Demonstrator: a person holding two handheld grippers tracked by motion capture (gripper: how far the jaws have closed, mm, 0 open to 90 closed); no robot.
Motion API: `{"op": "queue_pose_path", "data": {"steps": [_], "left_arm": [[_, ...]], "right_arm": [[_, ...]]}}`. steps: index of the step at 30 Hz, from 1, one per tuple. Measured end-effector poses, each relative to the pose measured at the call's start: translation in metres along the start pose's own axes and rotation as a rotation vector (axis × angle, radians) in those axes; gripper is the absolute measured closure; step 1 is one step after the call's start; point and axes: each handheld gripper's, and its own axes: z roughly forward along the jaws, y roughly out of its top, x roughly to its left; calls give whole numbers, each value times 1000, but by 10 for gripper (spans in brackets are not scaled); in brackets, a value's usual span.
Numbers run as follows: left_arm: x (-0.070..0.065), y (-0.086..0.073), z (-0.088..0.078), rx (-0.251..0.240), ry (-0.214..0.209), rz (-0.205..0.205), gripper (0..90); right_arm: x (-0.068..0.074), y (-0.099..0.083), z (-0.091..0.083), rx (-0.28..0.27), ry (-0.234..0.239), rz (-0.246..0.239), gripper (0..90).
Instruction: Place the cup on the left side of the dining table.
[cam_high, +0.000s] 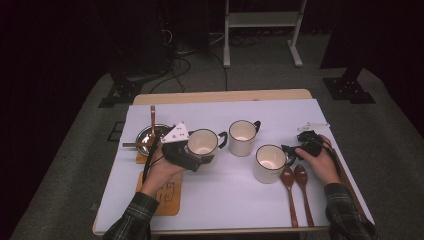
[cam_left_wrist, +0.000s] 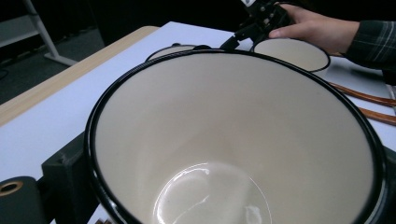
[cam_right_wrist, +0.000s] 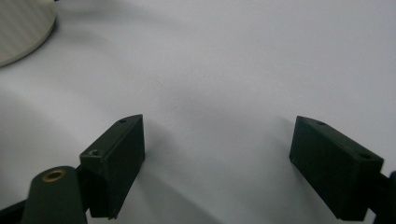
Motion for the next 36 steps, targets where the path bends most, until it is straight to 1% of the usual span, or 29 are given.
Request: {"op": "queue_pose_path", "data": {"steps": [5,8,10,12,14,16,18,31,32,36], "left_arm": [[5,-9,-3,7,7,-6,36],[7,-14,-3,19,16,5,36],[8,-18,-3,16,24,6,36],[9,-21,-2,24,22,4,36],[9,-24,-1,45,29,19,36],[10,-28,0,56,28,26,36],[11,-30,1,59,23,14,36],[21,-42,3,74,45,5,36],[22,-42,4,78,46,10,36],[24,-45,5,82,49,3,36]], "right_arm": [[0,0,0,-1,-1,-1,167],[0,0,0,-1,0,-1,167],[0,0,0,-1,0,-1,167],[0,0,0,-1,-1,-2,167],[0,0,0,-2,0,-2,167],[0,0,0,-2,-1,-2,167],[0,0,0,-2,-1,-2,167],[0,0,0,-1,0,-2,167],[0,0,0,-1,0,-2,167],[0,0,0,-1,0,-2,167]]}}
